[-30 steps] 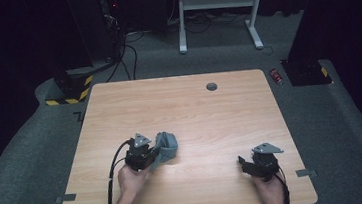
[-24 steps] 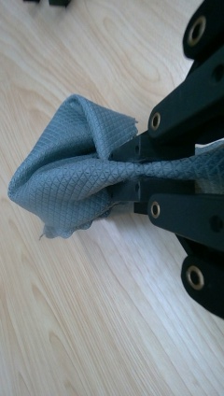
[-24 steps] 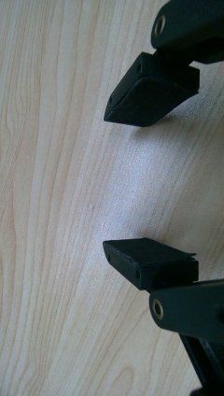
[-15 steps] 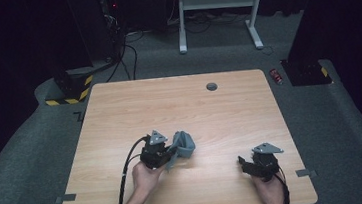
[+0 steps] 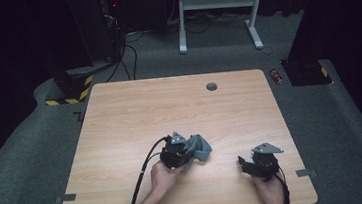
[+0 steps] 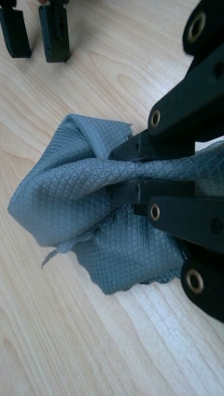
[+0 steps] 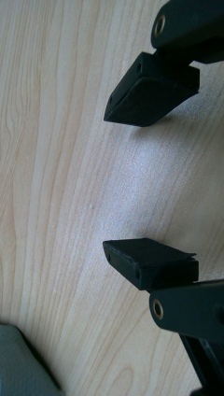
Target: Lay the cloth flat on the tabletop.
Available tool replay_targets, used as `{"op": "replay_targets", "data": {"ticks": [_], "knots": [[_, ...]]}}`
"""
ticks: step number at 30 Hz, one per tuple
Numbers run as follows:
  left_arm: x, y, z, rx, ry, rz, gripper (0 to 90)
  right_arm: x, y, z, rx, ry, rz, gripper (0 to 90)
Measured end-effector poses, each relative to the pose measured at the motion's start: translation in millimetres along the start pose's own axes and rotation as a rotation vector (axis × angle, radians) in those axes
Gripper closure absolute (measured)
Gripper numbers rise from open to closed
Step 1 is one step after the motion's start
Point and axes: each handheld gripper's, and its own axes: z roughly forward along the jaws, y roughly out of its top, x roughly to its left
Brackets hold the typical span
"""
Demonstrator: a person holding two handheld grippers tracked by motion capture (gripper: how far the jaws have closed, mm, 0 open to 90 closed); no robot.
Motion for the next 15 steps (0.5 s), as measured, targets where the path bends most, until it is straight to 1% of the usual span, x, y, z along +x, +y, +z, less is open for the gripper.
{"op": "replay_targets", "data": {"ticks": [2,3,6,8,10,12,15], "knots": [[-0.5,0.1,2.9,0.012,-0.002,-0.003,79.3,0.0,0.0,0.0,0.000,0.000,0.001,32.2],[-1.0,0.0,3.7,0.021,-0.003,-0.009,76.9,0.0,0.0,0.0,0.000,0.000,0.000,32.2],[-0.5,0.4,3.2,0.036,0.005,-0.004,67.6,0.1,0.1,0.0,0.000,0.002,-0.001,32.8],[-1.2,0.6,-0.9,0.031,0.008,-0.007,62.0,0.2,0.1,-0.1,-0.002,0.006,-0.005,35.0],[-2.7,0.4,-6.7,0.024,0.012,0.001,57.8,0.3,0.1,-0.2,-0.005,0.007,-0.004,38.8],[-3.3,-0.4,-13.6,0.019,0.016,0.016,55.3,-0.1,0.2,-0.3,-0.011,0.006,-0.002,44.0],[-5.7,-3.5,-26.6,0.006,0.020,0.022,53.3,0.1,1.0,-0.2,-0.011,0.005,-0.002,50.0]]}}
